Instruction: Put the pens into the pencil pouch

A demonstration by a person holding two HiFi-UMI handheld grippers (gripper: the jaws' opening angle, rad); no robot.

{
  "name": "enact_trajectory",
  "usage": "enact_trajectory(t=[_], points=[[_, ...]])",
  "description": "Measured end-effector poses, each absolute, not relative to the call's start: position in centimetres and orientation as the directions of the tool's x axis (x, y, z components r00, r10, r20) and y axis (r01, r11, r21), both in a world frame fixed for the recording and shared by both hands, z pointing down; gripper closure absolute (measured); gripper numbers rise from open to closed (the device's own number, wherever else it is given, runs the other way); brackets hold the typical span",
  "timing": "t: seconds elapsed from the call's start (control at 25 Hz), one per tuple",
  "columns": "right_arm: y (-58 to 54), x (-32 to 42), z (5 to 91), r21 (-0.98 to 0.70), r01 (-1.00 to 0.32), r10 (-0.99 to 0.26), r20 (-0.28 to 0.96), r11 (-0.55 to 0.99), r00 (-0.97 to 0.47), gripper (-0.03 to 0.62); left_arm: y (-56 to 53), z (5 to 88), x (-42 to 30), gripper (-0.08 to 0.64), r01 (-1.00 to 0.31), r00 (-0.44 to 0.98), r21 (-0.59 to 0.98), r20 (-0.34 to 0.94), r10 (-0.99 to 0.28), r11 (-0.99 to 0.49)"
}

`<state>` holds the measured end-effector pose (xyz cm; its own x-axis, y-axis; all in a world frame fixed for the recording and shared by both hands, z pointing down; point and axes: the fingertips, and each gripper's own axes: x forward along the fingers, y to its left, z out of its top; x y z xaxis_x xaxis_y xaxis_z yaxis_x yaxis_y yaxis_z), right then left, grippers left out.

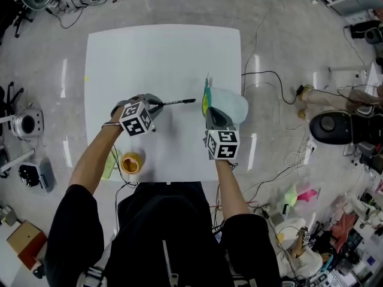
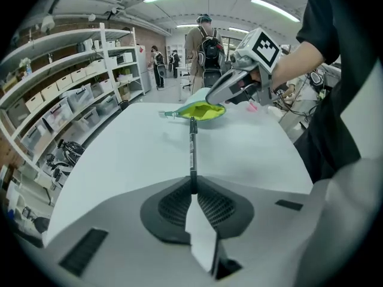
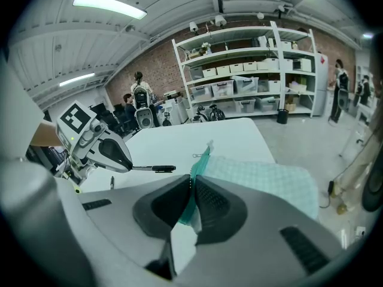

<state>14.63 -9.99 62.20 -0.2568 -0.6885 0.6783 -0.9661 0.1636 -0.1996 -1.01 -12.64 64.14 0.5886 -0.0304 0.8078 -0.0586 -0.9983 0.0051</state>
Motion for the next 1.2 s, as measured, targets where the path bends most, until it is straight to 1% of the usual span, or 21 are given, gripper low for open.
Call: enact_trajectory(t=[0.12, 0.44, 0.92, 1.2], points=[[-9.9, 14.4, 62.0, -0.205, -0.964, -0.69, 0.675, 0.166, -0.263, 0.555, -12.5, 63.7, -0.1, 0.514, -0.053, 0.599, 0.014, 0.801, -0.021, -0.999], [-9.7, 14.3, 61.7, -0.224, -0.959, -0.692, 0.665, 0.174, -0.281, 0.555, -11.7, 64.0, 2.6, 0.514, 0.02, 0.577, 0.013, 0.817, 0.022, -1.0], [-10.0, 13.7, 61.9, -0.237, -0.953, -0.685, 0.663, 0.191, -0.302, 0.555, -11.7, 64.8, 6.3, 0.514, 0.064, 0.583, 0.029, 0.81, 0.061, -0.998], [-9.8, 13.7, 61.7, -0.244, -0.95, -0.683, 0.662, 0.193, -0.309, 0.555, -11.5, 64.6, 8.8, 0.514, 0.068, 0.598, 0.038, 0.798, 0.071, -0.997]])
